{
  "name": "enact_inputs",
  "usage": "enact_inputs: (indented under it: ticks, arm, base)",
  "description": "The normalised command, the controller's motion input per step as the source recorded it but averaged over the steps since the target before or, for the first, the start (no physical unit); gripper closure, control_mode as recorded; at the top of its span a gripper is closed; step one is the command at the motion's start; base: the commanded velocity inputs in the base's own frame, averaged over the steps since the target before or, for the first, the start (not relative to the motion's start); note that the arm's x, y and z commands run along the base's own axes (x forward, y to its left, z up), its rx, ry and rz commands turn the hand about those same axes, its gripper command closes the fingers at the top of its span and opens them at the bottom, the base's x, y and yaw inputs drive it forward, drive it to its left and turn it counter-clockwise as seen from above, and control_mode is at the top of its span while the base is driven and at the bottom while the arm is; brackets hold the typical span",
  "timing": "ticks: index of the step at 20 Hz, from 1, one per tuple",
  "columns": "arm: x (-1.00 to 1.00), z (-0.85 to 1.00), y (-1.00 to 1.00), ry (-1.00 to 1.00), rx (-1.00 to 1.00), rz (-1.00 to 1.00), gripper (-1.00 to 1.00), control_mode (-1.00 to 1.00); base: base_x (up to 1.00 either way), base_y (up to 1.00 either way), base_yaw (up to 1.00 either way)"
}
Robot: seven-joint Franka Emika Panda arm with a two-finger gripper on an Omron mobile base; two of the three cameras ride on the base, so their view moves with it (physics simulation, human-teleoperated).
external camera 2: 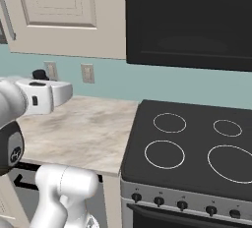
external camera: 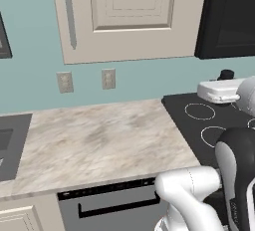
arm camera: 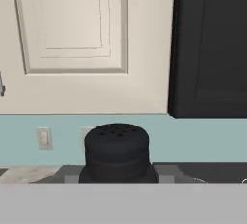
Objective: Collect the paprika, ketchup, and shaker from the cabinet and place them next to the stove.
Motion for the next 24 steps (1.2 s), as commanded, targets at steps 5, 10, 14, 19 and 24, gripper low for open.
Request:
enact_inputs:
  ticks: [5, 10, 14, 19, 24]
  arm:
    - [0.14, -0.81, -0.4, 0.02, -0.01, 0.11, 1.0, -1.0]
    - [0.27, -0.89, -0.25, 0.03, -0.02, 0.23, 1.0, -1.0]
    - [0.43, -0.84, -0.12, 0.0, 0.0, 0.4, 1.0, -1.0]
    - [0.45, -0.72, -0.11, -0.04, 0.0, 0.38, 1.0, -1.0]
    - [0.44, -0.54, -0.03, -0.08, 0.0, 0.24, 1.0, -1.0]
  base:
    - [0.0, 0.0, 0.0]
    - [0.0, 0.0, 0.0]
    - [0.0, 0.0, 0.0]
    - [0.0, 0.0, 0.0]
    - [0.0, 0.0, 0.0]
